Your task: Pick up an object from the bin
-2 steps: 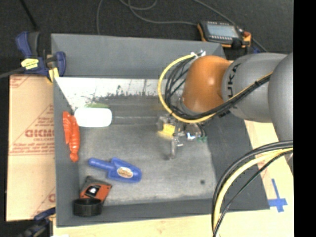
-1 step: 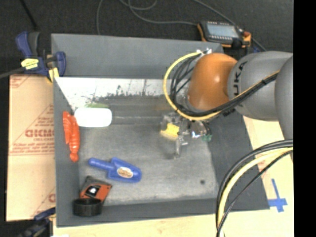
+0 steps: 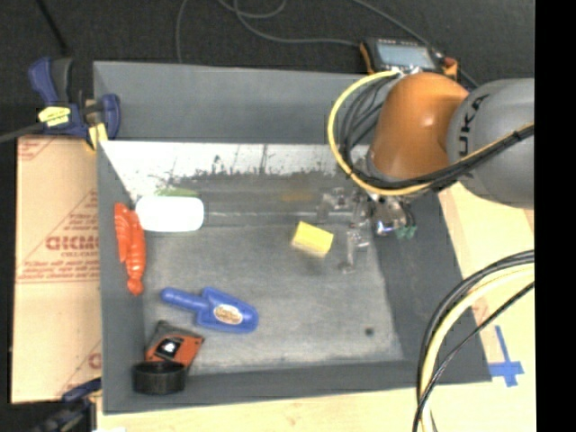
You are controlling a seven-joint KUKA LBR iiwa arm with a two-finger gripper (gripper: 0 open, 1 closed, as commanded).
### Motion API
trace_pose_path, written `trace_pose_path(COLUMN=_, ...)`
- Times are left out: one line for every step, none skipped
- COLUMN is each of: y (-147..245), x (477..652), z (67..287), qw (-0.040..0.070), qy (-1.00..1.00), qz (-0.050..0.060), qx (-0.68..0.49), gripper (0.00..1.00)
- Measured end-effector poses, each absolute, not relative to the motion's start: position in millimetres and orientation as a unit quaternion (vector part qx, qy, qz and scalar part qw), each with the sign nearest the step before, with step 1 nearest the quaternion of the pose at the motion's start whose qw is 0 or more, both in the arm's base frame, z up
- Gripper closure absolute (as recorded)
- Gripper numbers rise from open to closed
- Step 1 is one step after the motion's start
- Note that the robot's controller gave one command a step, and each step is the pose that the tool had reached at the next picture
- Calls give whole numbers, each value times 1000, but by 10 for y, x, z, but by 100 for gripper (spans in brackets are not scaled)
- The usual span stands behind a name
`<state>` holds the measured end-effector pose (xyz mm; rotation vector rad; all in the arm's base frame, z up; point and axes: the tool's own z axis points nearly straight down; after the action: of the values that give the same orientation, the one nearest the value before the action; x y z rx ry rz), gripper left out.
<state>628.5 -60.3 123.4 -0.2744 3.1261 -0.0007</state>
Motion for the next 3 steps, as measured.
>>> trace_pose_path(y=-724, x=6388, z=1297, qw=5, qy=996, qz=-2, qx=-84, gripper=0)
trace_pose_path(y=-664, x=6506, z=852, qw=4, qy=996, qz=0, qx=-84, gripper=0)
trace_pose_path(y=-661, x=6464, z=647, qw=3, qy=999, qz=0, qx=-53, gripper=0)
